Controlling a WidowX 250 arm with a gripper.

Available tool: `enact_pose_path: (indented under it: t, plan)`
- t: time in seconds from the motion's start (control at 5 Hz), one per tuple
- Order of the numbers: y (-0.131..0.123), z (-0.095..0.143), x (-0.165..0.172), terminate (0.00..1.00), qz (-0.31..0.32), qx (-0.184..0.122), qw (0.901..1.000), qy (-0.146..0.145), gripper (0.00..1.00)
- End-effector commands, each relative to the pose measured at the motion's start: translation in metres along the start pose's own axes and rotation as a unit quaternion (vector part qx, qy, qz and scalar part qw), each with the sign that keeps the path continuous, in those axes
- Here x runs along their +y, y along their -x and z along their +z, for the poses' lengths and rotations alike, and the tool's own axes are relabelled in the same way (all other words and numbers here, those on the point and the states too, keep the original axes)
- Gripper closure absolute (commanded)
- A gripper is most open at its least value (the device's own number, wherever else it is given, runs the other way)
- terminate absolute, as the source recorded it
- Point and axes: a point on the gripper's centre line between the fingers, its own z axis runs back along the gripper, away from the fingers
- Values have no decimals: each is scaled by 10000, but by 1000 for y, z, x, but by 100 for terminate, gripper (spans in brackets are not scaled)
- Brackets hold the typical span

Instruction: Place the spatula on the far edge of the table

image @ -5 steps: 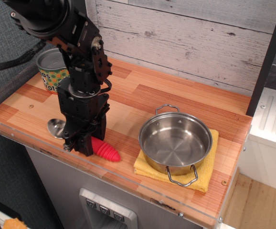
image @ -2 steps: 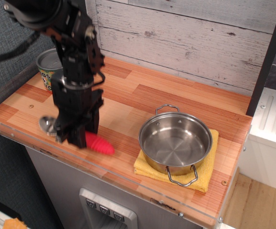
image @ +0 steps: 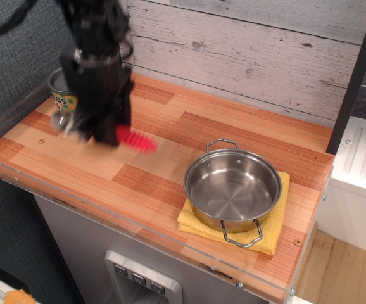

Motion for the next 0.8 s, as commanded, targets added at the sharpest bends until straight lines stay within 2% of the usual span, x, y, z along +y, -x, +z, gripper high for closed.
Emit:
enact_pose_path:
  t: [0.0,0.4,0.6]
  plan:
    - [27,43,-48,0,27,-69,9965,831,100]
    - [69,30,-75,0,-146,-81,9968,776,100]
    - [89,10,-87,0,-128,5,9975,692,100]
